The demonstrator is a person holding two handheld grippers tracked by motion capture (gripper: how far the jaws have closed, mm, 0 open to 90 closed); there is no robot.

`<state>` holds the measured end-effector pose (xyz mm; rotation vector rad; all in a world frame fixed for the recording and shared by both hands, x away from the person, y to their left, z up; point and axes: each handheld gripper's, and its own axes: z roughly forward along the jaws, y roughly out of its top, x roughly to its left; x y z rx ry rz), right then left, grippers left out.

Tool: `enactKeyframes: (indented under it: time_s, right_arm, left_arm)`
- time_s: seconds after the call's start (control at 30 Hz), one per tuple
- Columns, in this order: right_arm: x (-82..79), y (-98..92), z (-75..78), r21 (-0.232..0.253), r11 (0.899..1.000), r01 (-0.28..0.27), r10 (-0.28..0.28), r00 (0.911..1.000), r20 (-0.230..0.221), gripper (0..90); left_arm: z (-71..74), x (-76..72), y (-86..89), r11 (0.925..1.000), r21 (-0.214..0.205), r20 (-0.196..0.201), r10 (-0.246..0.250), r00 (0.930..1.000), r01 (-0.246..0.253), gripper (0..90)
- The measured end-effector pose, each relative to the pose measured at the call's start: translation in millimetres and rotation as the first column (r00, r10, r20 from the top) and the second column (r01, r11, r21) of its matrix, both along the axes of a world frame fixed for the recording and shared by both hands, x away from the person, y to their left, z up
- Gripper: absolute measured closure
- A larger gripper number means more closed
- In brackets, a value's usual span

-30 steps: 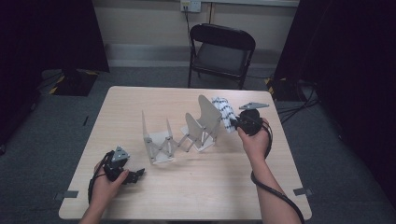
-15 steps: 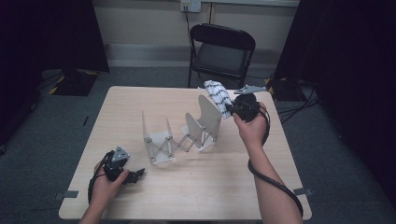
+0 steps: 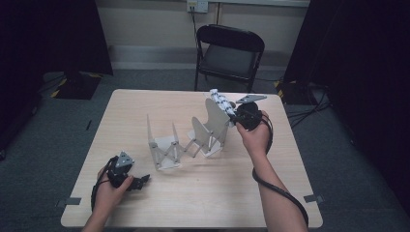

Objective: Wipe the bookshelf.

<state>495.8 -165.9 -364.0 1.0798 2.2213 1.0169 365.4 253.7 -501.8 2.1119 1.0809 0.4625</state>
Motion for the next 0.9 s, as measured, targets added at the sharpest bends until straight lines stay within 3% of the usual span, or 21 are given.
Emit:
enactKeyframes:
  time_s: [0.6,0.9]
  right_arm:
    - [9.0,3.2,-32.2,-0.02,0.999,-0.029,0.028,0.9993,-0.026,78.2]
    - [9.4,5.9,-55.9,-0.041,0.999,-0.032,0.03,0.9982,-0.053,77.9]
  left_arm:
    - [0.1,0.1,0.2,1.0,0.002,0.0,-0.001,1.0,0.001,6.5]
    - [0.0,0.0,0.0,1.0,0.0,0.0,0.0,1.0,0.0,6.5]
